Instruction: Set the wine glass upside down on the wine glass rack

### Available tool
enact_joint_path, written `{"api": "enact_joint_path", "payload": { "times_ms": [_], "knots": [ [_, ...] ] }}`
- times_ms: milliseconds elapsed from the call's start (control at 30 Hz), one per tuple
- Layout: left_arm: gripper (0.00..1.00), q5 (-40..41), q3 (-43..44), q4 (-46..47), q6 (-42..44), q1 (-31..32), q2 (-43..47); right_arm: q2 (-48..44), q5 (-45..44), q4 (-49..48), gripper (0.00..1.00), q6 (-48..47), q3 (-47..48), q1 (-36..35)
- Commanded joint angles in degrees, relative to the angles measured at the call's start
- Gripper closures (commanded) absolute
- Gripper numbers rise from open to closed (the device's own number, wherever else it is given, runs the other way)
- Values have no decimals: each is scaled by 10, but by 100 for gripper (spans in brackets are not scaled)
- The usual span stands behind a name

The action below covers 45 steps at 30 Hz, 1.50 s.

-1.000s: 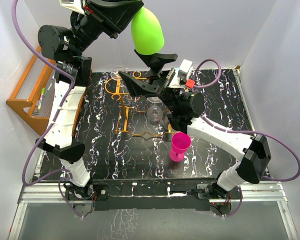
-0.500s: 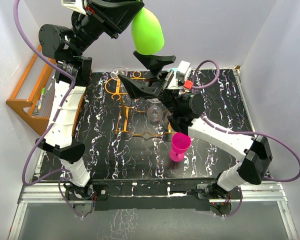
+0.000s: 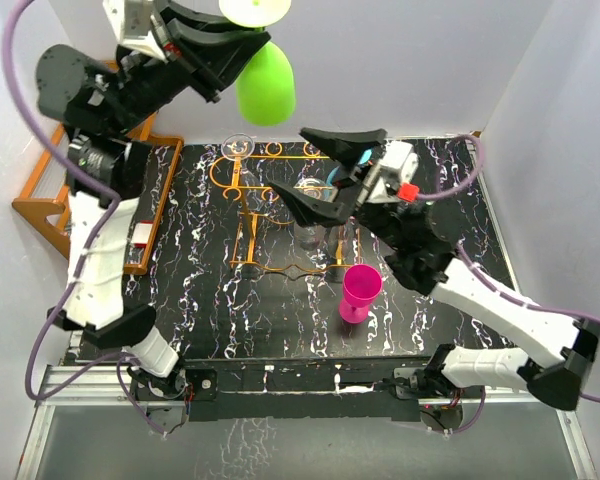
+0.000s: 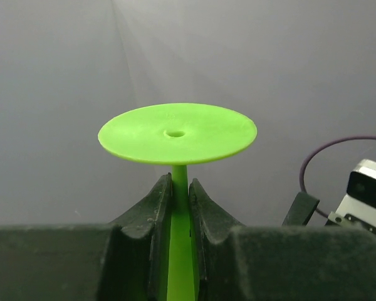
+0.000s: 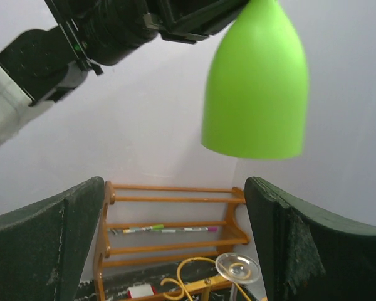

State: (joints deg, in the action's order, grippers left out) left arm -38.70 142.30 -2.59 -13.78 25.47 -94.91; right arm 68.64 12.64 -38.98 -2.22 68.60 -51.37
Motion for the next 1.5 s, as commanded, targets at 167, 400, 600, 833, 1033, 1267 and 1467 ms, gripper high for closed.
{"api": "enact_joint_path", "payload": {
  "times_ms": [167,400,600,833,1033,1267,1467],
  "knots": [
    [100,-12,-130,-184,115,0,181,-144,-31,161,2,-119,-2,-3],
    [100,-1,-430,-199,226,0,348,-169,-116,150,2,-77,-6,-3],
    [100,22,-757,16,174,0,521,-165,-158,173,2,-13,6,-3],
    [100,43,-907,122,196,0,532,-148,-194,246,2,-20,56,-3],
    [100,73,-926,131,188,-1,513,-163,-226,222,2,-27,28,-3],
    [100,109,-974,121,147,-9,565,-164,-246,221,2,-40,20,-3],
    [100,106,-1006,125,97,-65,609,-146,-243,219,2,-47,29,-3]
  ]
}}
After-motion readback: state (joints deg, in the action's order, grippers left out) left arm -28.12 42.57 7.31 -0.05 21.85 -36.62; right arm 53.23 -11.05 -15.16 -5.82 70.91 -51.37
